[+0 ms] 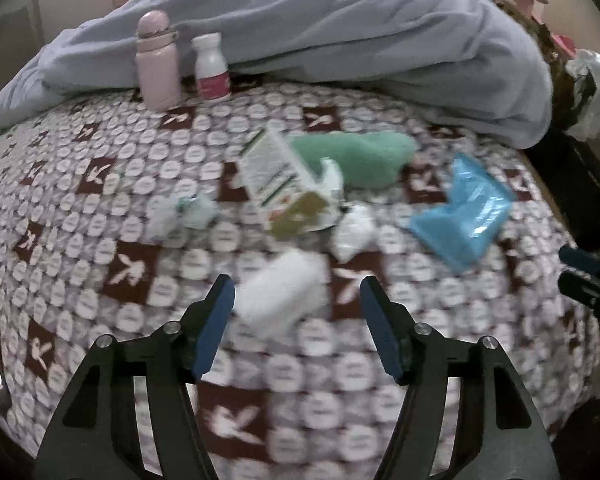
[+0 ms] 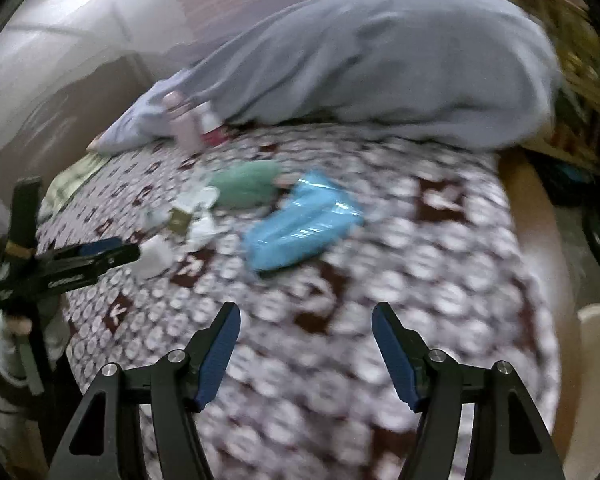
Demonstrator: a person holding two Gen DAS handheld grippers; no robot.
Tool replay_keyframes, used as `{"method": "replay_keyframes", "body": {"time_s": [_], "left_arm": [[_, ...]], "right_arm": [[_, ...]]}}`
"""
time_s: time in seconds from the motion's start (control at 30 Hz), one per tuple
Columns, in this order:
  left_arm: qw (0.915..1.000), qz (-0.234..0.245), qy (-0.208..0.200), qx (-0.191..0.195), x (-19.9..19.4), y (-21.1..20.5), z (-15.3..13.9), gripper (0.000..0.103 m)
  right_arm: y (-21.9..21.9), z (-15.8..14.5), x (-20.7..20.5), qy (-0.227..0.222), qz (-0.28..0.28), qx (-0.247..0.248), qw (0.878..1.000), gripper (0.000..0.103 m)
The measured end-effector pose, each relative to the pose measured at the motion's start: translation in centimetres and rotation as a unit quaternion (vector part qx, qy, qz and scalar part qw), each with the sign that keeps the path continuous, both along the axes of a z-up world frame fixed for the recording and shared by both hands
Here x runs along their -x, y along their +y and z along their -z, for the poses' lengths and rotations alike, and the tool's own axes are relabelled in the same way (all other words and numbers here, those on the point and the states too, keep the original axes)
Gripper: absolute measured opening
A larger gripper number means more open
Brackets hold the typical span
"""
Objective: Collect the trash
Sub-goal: 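Grasp the white sponge with the left gripper while the right grasps the white plastic bag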
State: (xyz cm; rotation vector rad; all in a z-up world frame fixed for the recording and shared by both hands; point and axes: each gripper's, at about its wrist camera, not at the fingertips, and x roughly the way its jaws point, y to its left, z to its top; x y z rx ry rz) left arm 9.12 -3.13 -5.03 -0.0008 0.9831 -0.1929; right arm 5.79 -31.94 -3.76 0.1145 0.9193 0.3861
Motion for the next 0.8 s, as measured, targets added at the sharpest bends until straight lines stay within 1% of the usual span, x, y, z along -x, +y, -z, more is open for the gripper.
{"method": "replay_keyframes", "body": {"time_s": [0.07,0.17,0.2,0.23,0.27,0.3,0.33,0.4,0.47,0.5,0.57,0.63,0.67,0.7,0.73,0.8], "left_arm": [[0.9999,0.005,0.016,0.003,-0.9,0.6,1.2,0.064],[0.9988,0.015,0.040,0.024,-1.7,0.9,2.6,0.063],[0.9983,0.015,0.049,0.026,-2.0,1.0,3.2,0.059],[0.9982,0.012,0.053,0.025,-2.1,1.2,3.5,0.041],[0.9980,0.011,0.057,0.026,-2.2,1.4,3.7,0.039],[0.9975,0.011,0.059,0.037,-2.1,1.7,3.7,0.036],[0.9970,0.008,0.058,0.050,-1.9,2.2,3.5,0.032],[0.9957,0.000,0.063,0.068,-1.6,3.2,3.0,0.030],[0.9949,-0.011,0.064,0.078,-1.3,4.2,2.6,0.029],[0.9947,-0.015,0.064,0.079,-1.2,4.5,2.4,0.029],[0.9943,-0.017,0.064,0.084,-1.0,4.8,2.2,0.029],[0.9949,-0.017,0.059,0.081,-0.8,4.7,1.9,0.029],[0.9952,-0.018,0.056,0.078,-0.8,4.6,1.8,0.029],[0.9951,-0.017,0.056,0.080,-0.8,4.5,1.8,0.029],[0.9948,-0.017,0.055,0.084,-0.7,4.3,1.7,0.029],[0.9949,-0.015,0.051,0.085,-0.7,4.0,1.5,0.029]], "right_arm": [[2.0,0.0,-1.1,-0.001,-0.021,0.004,1.000,0.066],[4.7,0.3,-2.9,0.005,-0.047,-0.005,0.999,0.066],[5.6,0.5,-3.5,0.008,-0.055,-0.010,0.998,0.066],[6.3,0.6,-4.2,0.011,-0.063,-0.013,0.998,0.066],[7.4,0.9,-5.0,0.013,-0.071,-0.014,0.997,0.066],[8.5,1.1,-5.8,0.016,-0.079,-0.013,0.997,0.066],[9.5,1.3,-6.6,0.016,-0.087,-0.012,0.996,0.066],[11.6,2.0,-8.3,0.019,-0.105,-0.008,0.994,0.066],[13.8,2.9,-9.8,0.024,-0.122,0.002,0.992,0.060],[14.8,3.4,-10.4,0.026,-0.129,0.008,0.991,0.053],[16.6,4.6,-11.6,0.030,-0.138,0.021,0.990,0.050],[17.6,5.8,-12.5,0.035,-0.139,0.029,0.989,0.043],[18.0,6.6,-13.1,0.040,-0.137,0.034,0.989,0.039],[18.2,7.1,-13.4,0.046,-0.135,0.038,0.989,0.031],[17.9,7.4,-13.4,0.048,-0.130,0.041,0.989,0.027],[16.8,6.9,-12.7,0.049,-0.125,0.027,0.991,0.026]]}}
